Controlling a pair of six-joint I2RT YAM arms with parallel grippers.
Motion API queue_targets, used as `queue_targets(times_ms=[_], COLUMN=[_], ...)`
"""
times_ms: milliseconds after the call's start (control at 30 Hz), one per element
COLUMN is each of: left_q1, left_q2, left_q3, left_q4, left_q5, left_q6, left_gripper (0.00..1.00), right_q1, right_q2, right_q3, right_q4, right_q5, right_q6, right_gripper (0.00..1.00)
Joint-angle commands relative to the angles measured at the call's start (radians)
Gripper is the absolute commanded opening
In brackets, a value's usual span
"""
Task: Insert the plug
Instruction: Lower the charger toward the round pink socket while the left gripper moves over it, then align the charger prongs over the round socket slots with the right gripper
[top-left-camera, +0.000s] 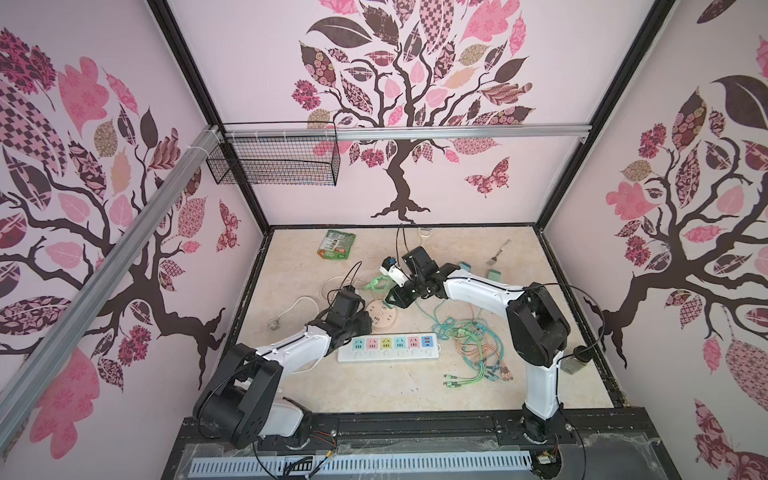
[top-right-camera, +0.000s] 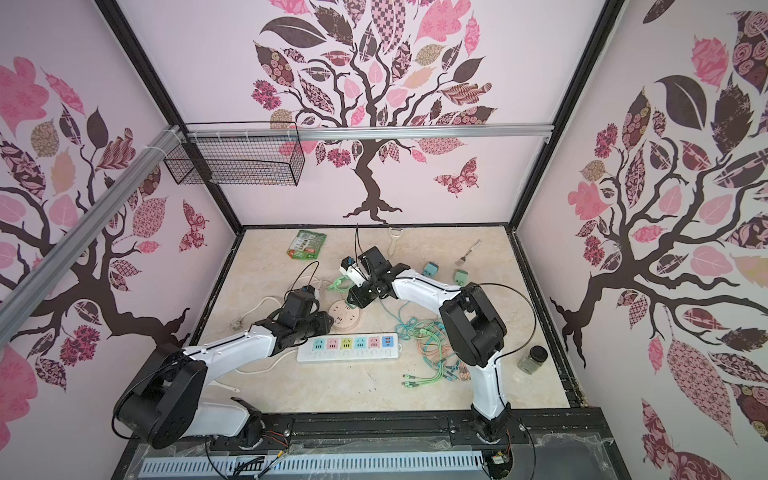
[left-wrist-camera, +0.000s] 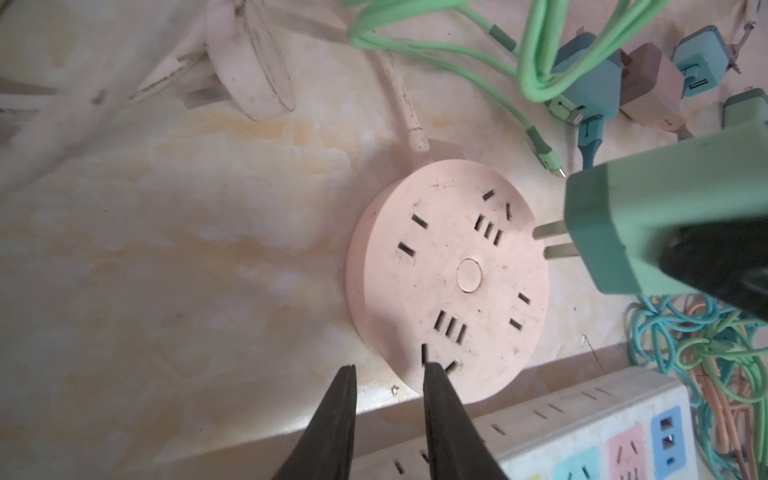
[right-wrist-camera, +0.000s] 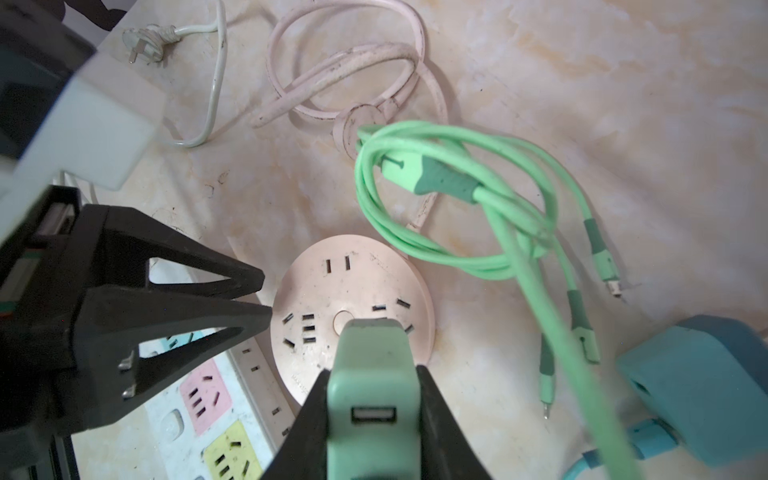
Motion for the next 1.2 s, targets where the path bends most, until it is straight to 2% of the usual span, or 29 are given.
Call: queue_targets(times_ms=[0, 667, 1167], left_q1=[0.010, 0.063, 0.083], left_q2=[0.021, 0.091, 0.102], left_q3=[0.049, 0.042, -0.001], left_q4=[0.030, 0.073, 0.116], left_q5=[0.014, 0.061, 0.095], left_q6=[0.000, -0.016, -0.024], left_gripper=[0.31, 0.22, 0.20], right_q1=[0.005, 0.016, 0.046], right_q2=[-0.036, -0.018, 0.055], right_q3=[0.000, 0.028, 0.104], right_q4=[0.000, -0.017, -0.057], right_q5=[-0.009, -0.006, 0.046], right_q6=[-0.013, -0.030, -0.049], right_gripper=[0.24, 0.25, 0.26])
